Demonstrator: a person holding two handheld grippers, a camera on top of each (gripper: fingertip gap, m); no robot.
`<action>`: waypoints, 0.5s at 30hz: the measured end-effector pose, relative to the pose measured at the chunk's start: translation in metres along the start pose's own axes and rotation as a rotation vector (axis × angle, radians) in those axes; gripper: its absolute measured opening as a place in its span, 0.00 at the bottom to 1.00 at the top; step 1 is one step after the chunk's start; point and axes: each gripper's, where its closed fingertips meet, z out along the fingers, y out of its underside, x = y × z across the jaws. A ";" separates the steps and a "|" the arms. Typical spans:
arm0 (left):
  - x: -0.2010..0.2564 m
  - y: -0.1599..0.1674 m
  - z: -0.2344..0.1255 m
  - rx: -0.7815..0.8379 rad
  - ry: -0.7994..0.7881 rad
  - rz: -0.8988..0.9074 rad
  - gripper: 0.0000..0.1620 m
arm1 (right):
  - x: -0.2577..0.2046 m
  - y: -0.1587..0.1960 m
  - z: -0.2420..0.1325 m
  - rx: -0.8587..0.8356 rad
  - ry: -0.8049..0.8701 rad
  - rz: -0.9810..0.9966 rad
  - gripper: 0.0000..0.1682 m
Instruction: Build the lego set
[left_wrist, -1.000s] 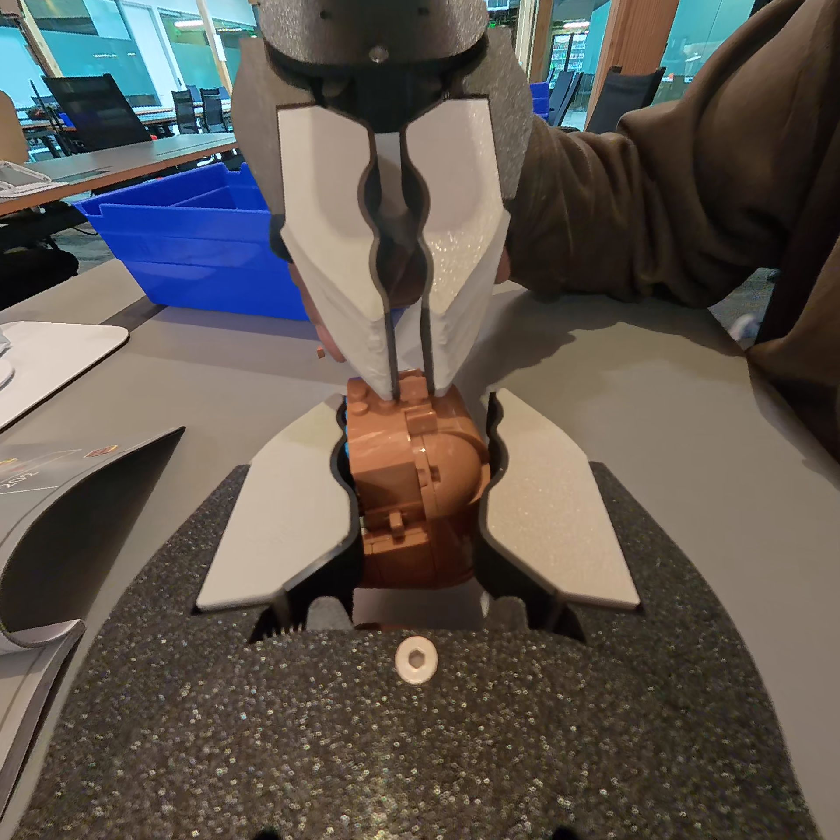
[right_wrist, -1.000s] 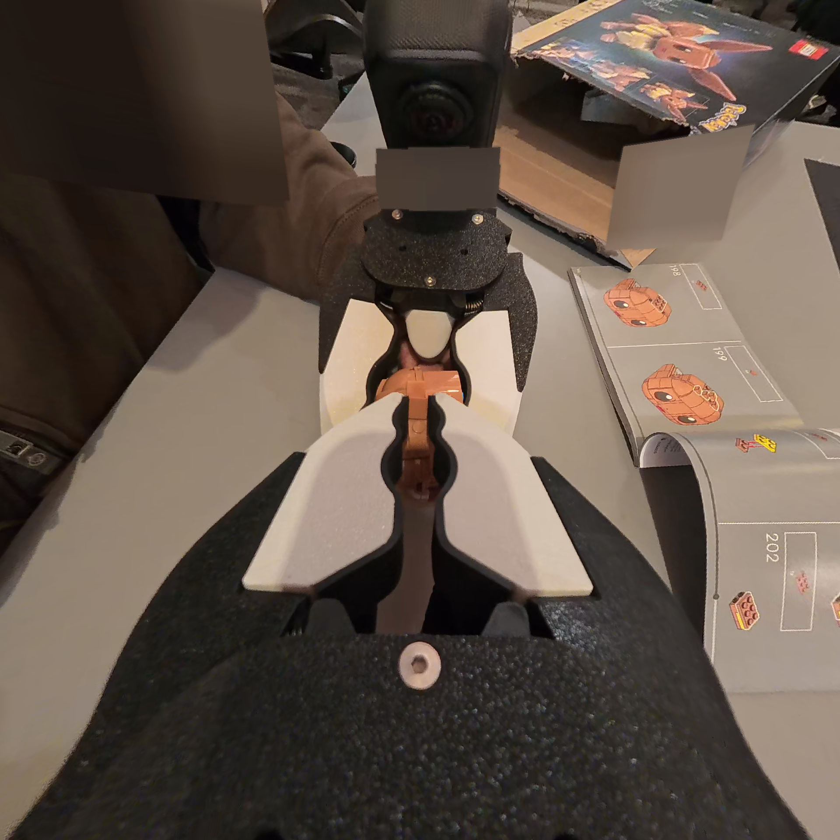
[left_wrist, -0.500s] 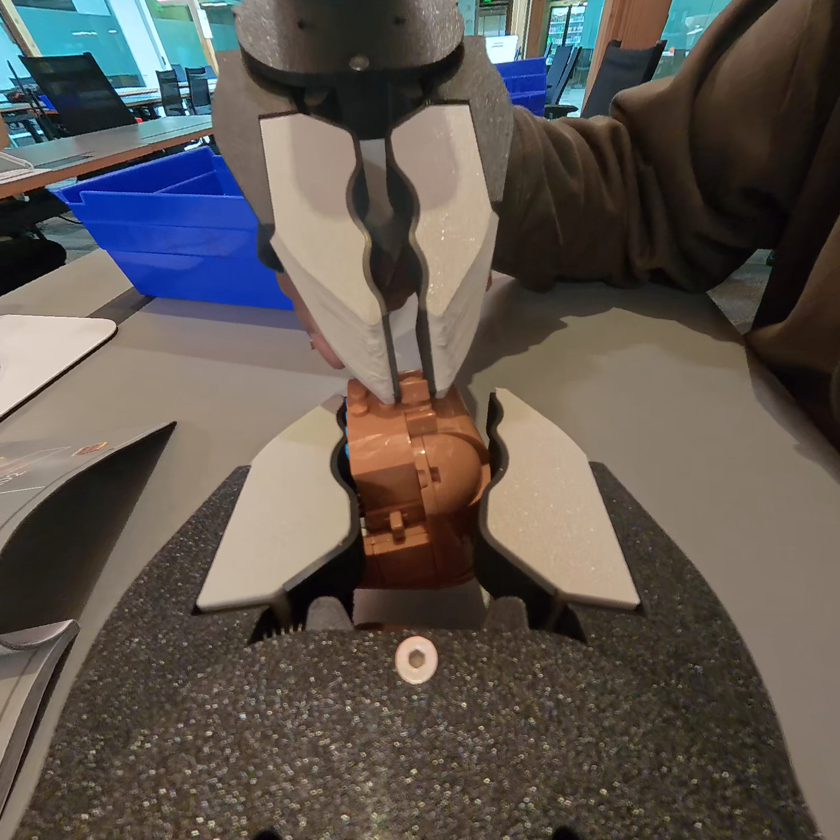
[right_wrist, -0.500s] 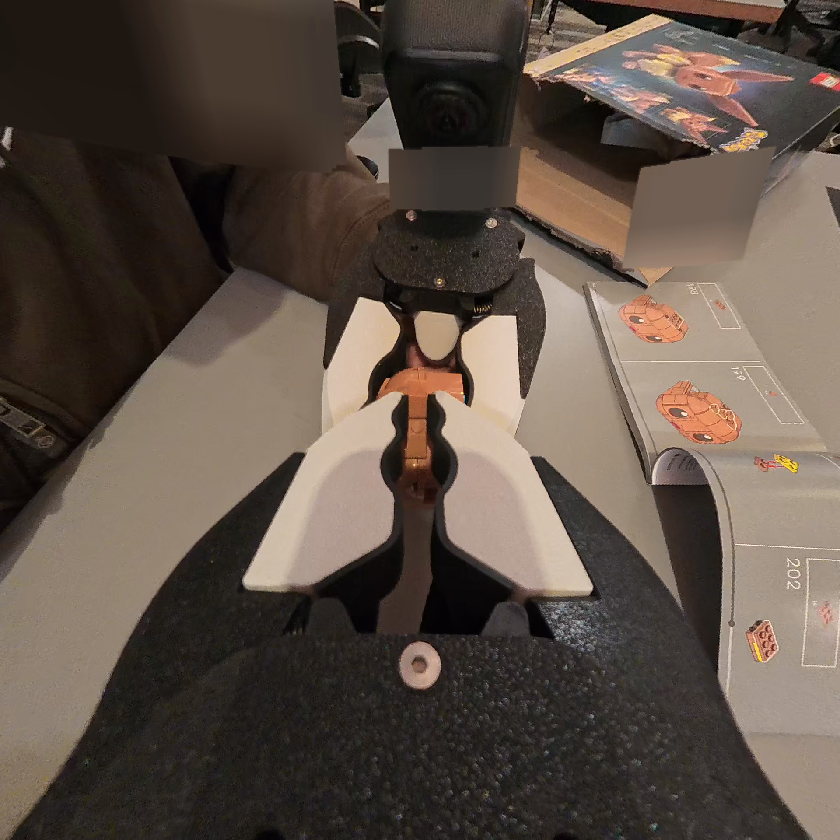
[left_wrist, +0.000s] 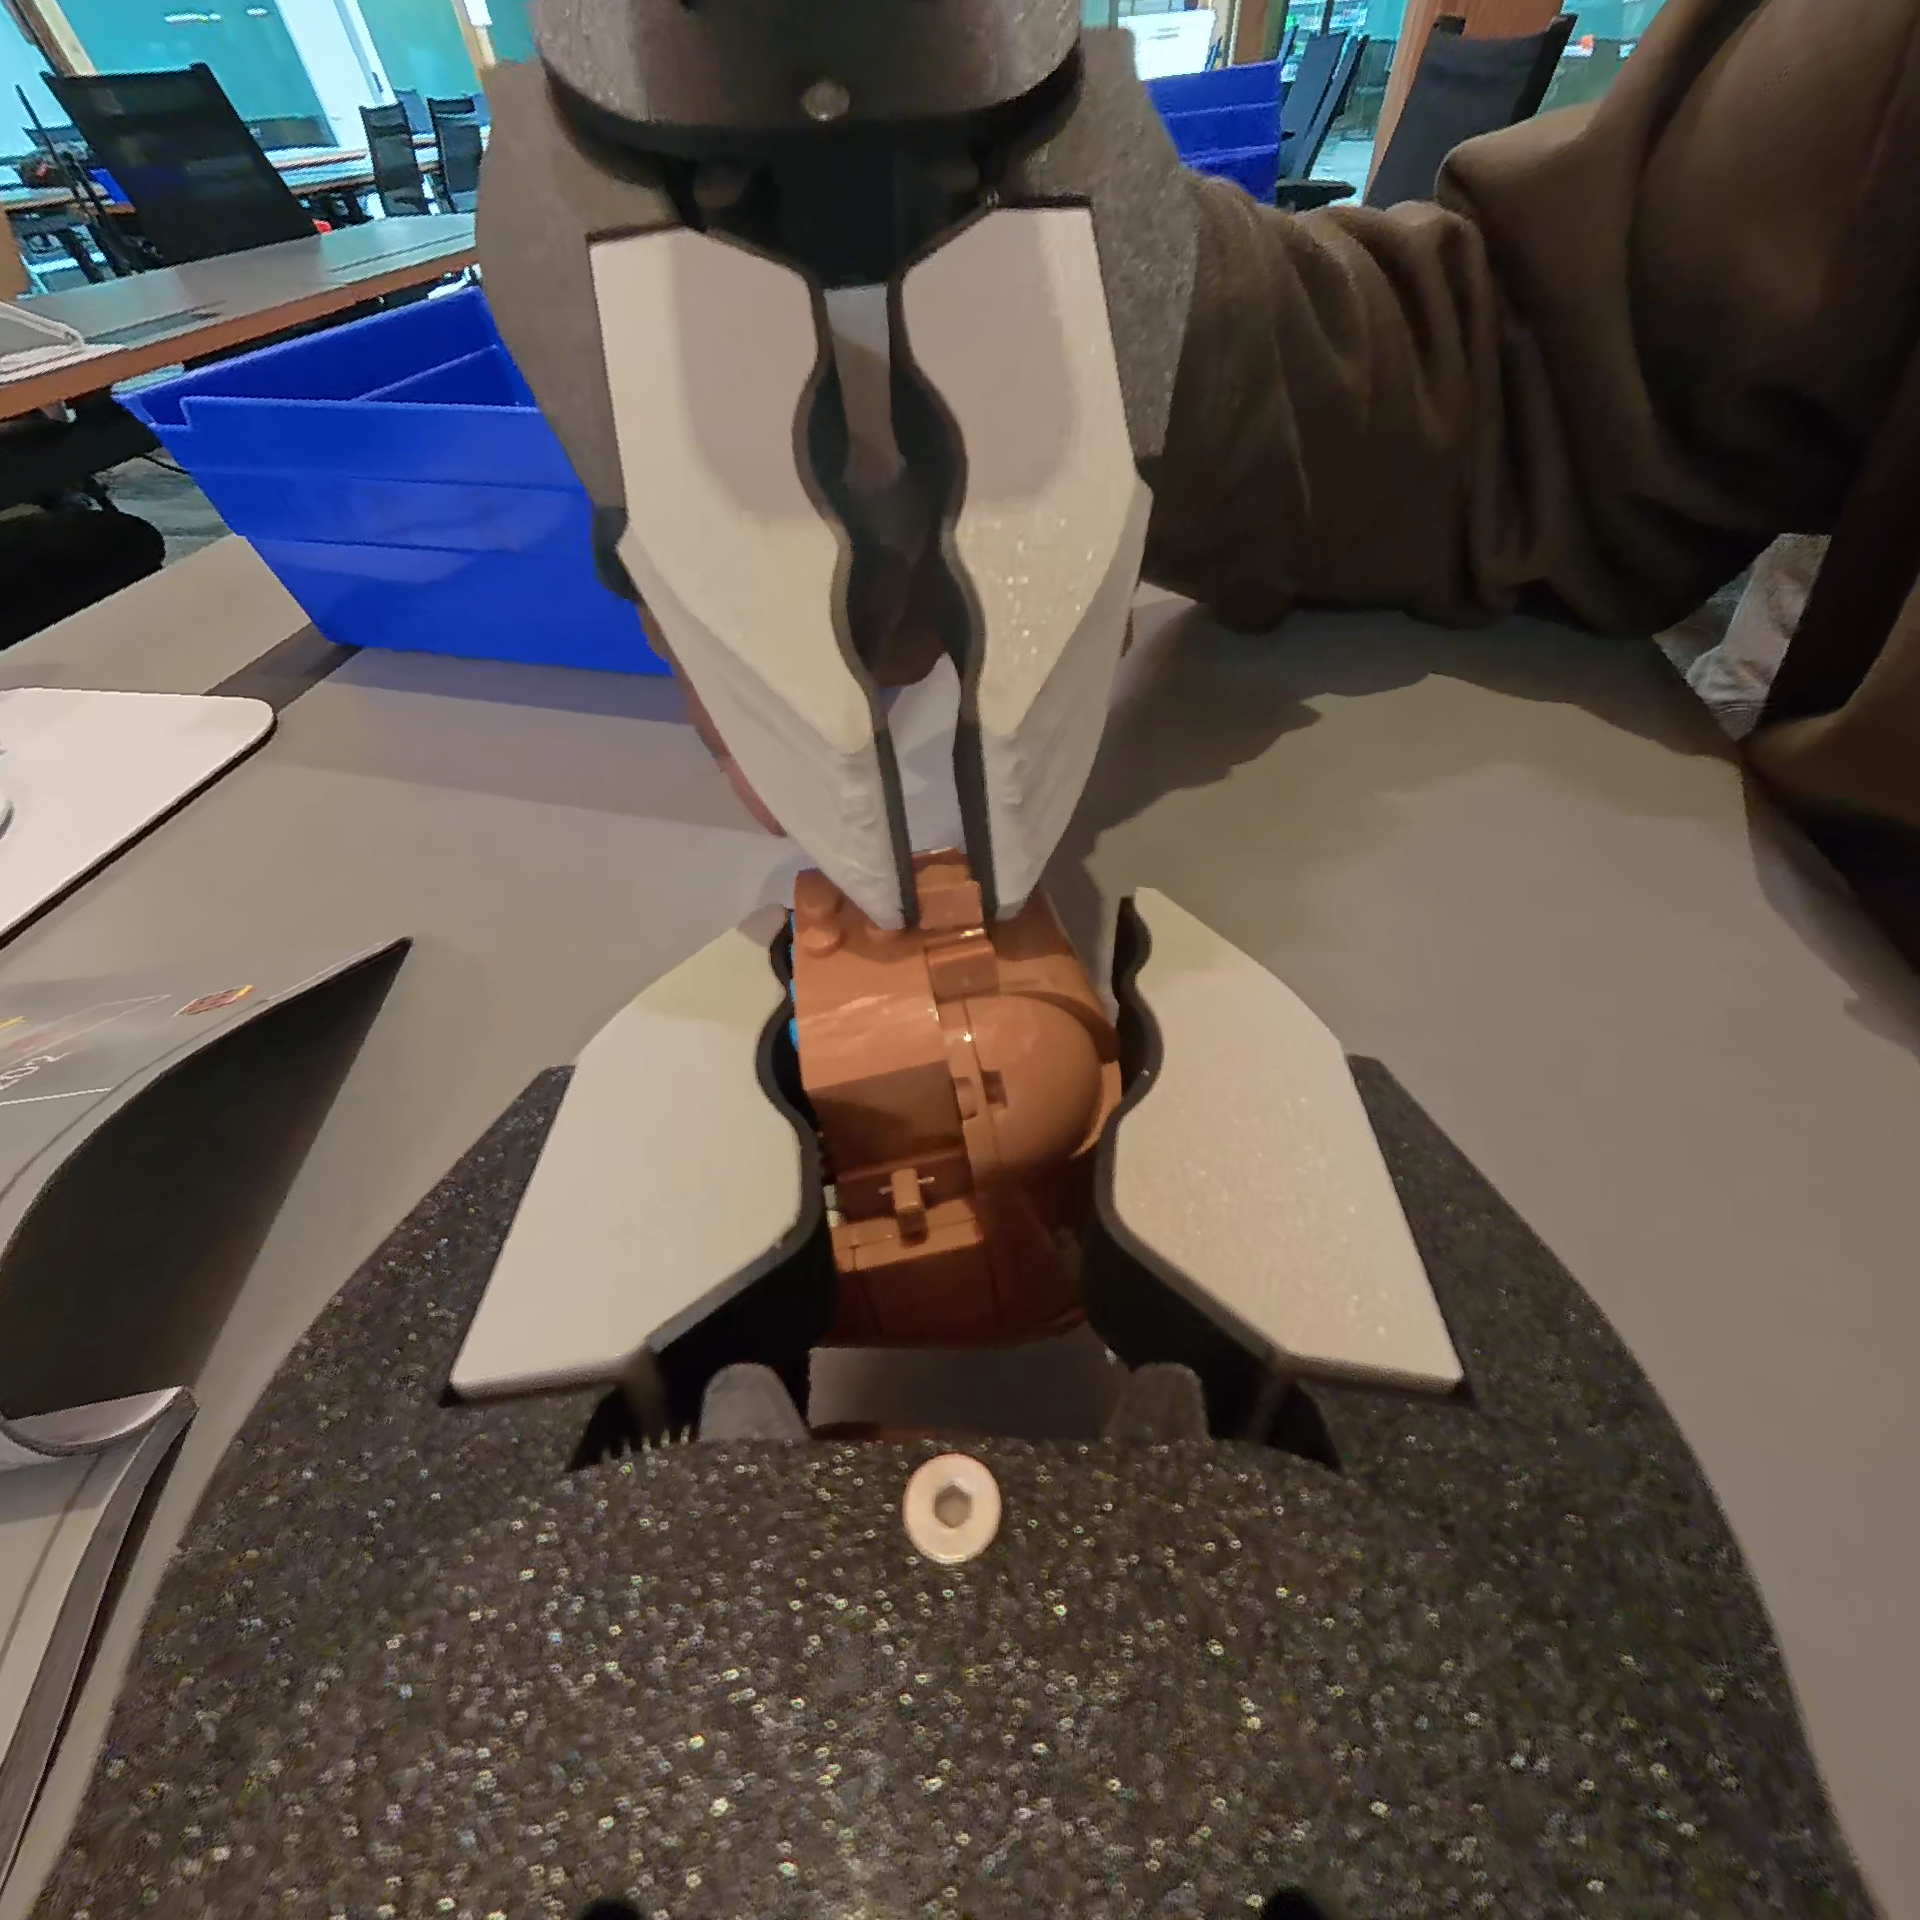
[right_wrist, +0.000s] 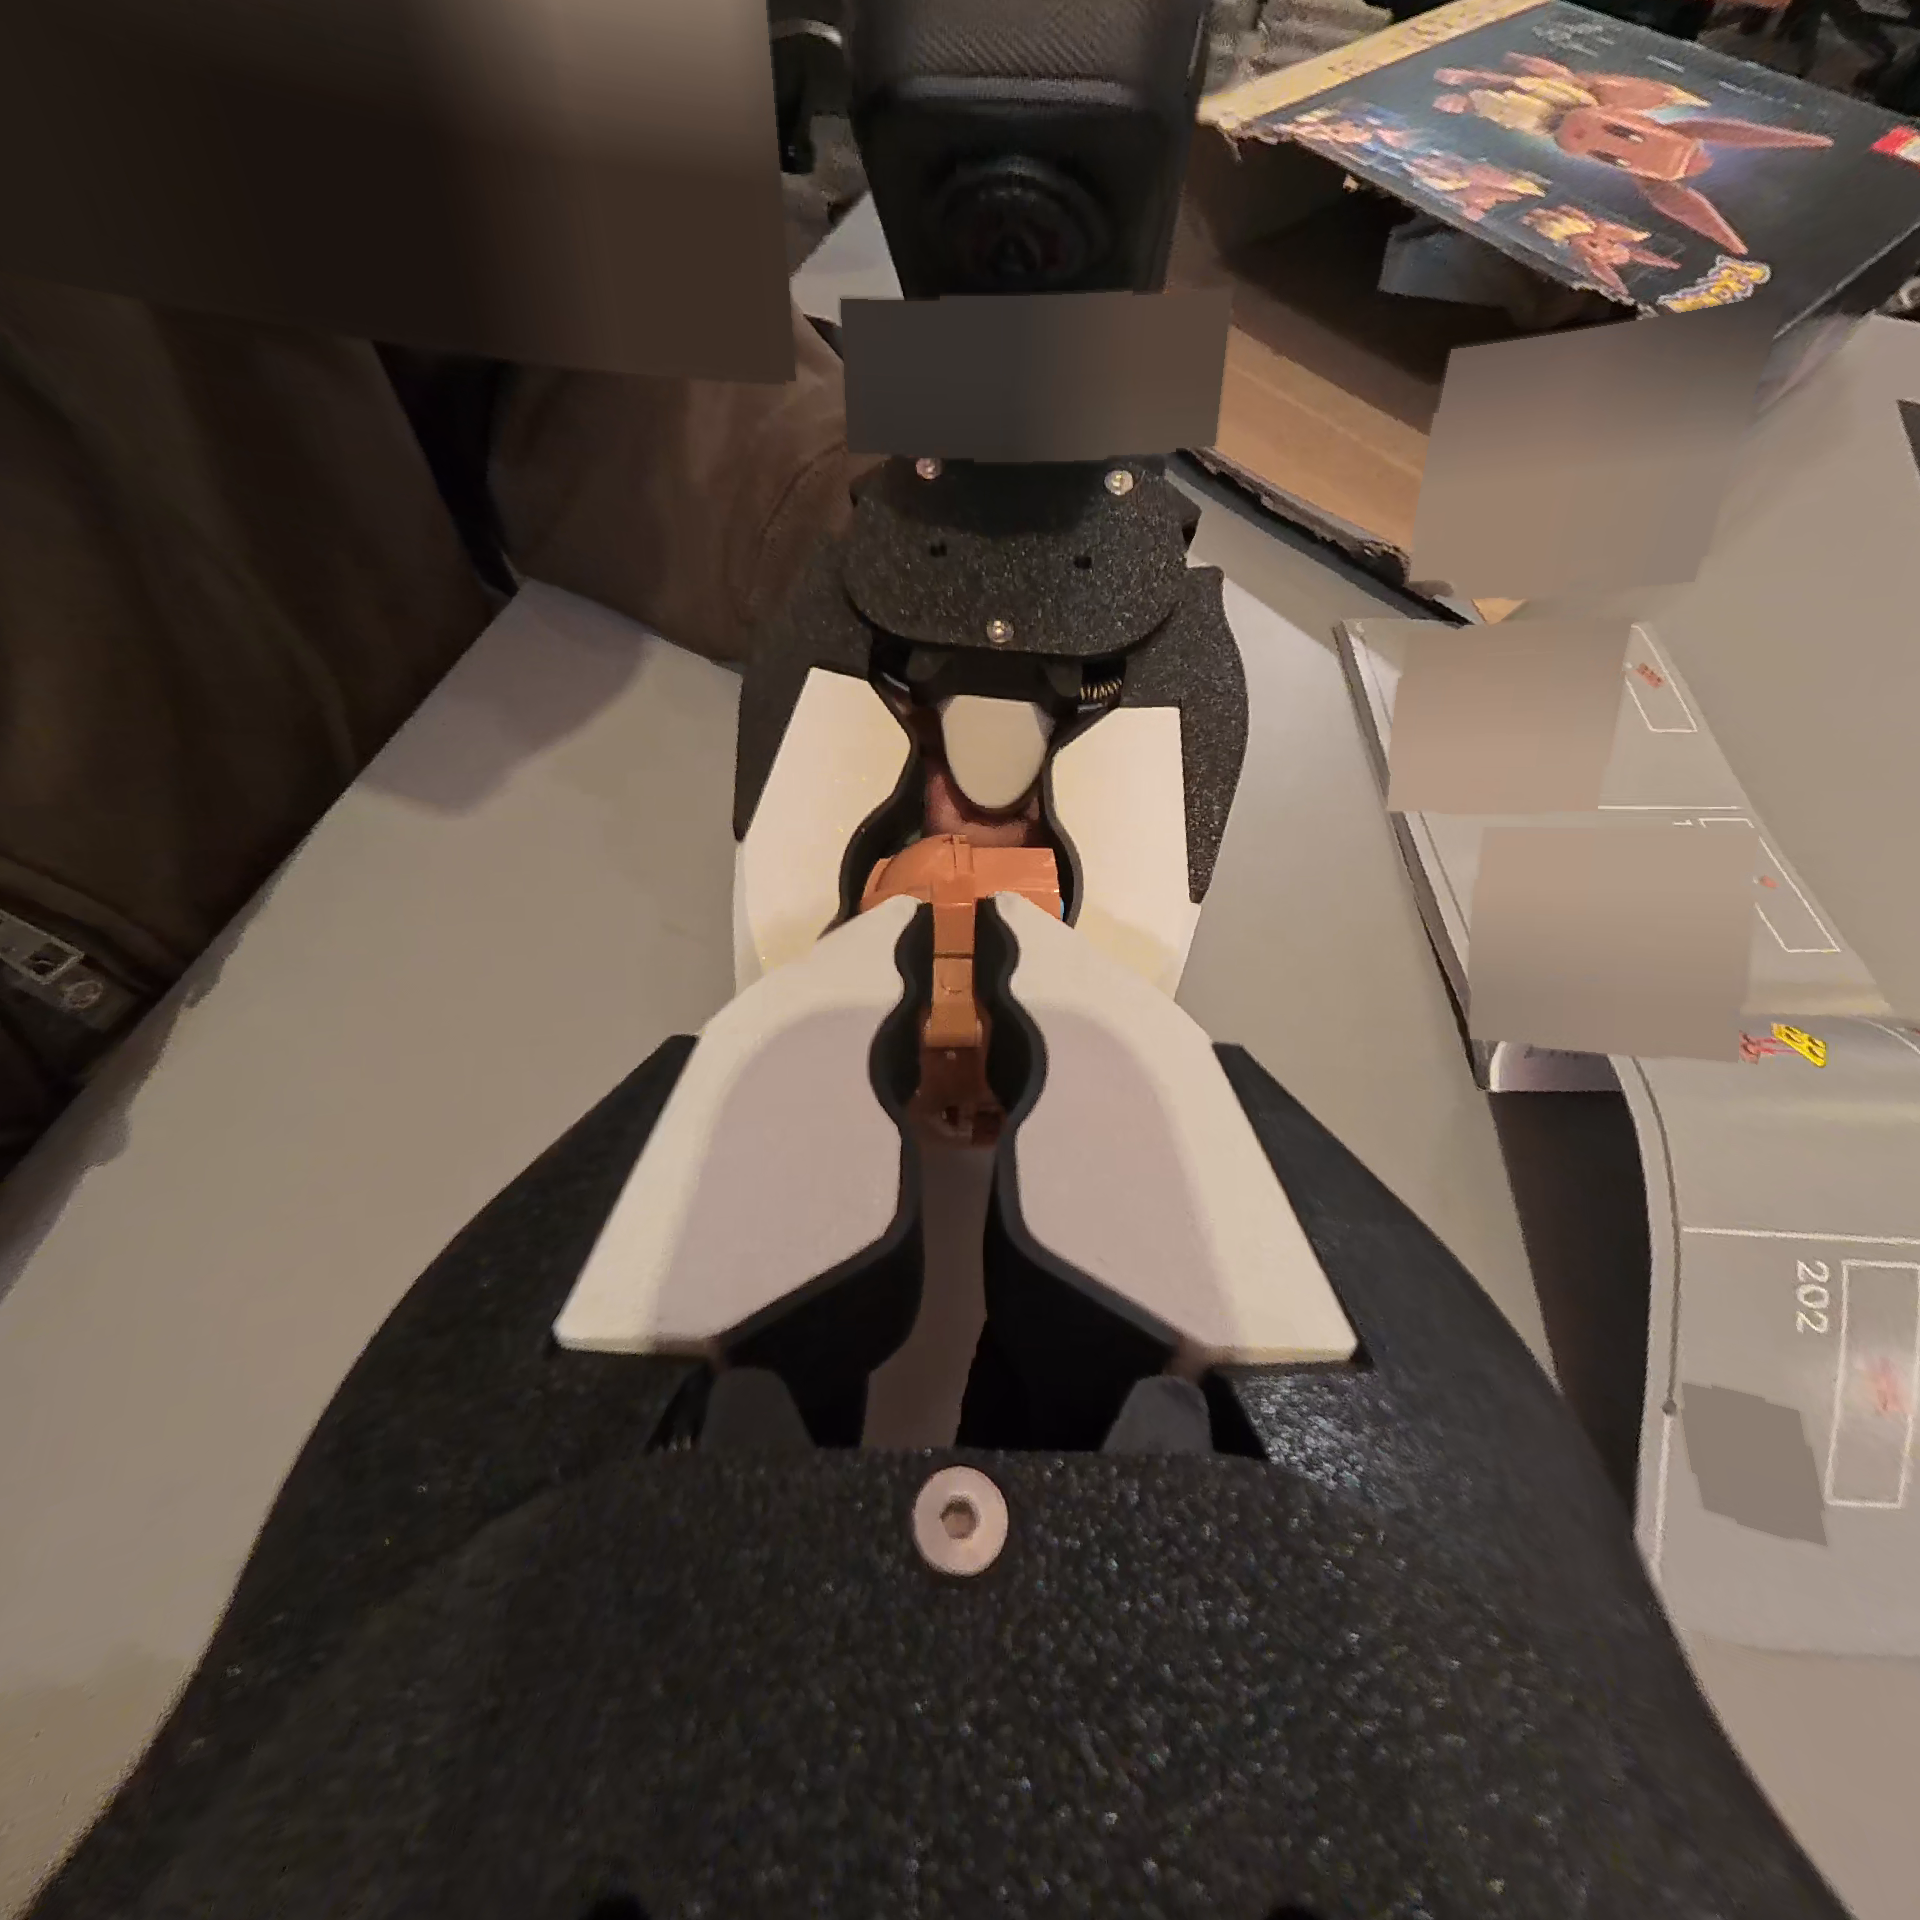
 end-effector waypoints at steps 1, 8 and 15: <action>0.001 -0.001 0.000 0.007 0.005 0.001 0.35 | -0.001 -0.001 0.000 0.018 -0.015 0.004 0.05; 0.004 -0.006 -0.002 0.046 0.028 0.001 0.35 | -0.003 -0.005 0.001 0.081 -0.051 0.018 0.05; 0.000 -0.007 -0.003 0.058 0.005 -0.013 0.35 | 0.000 -0.006 0.001 0.088 -0.005 0.008 0.05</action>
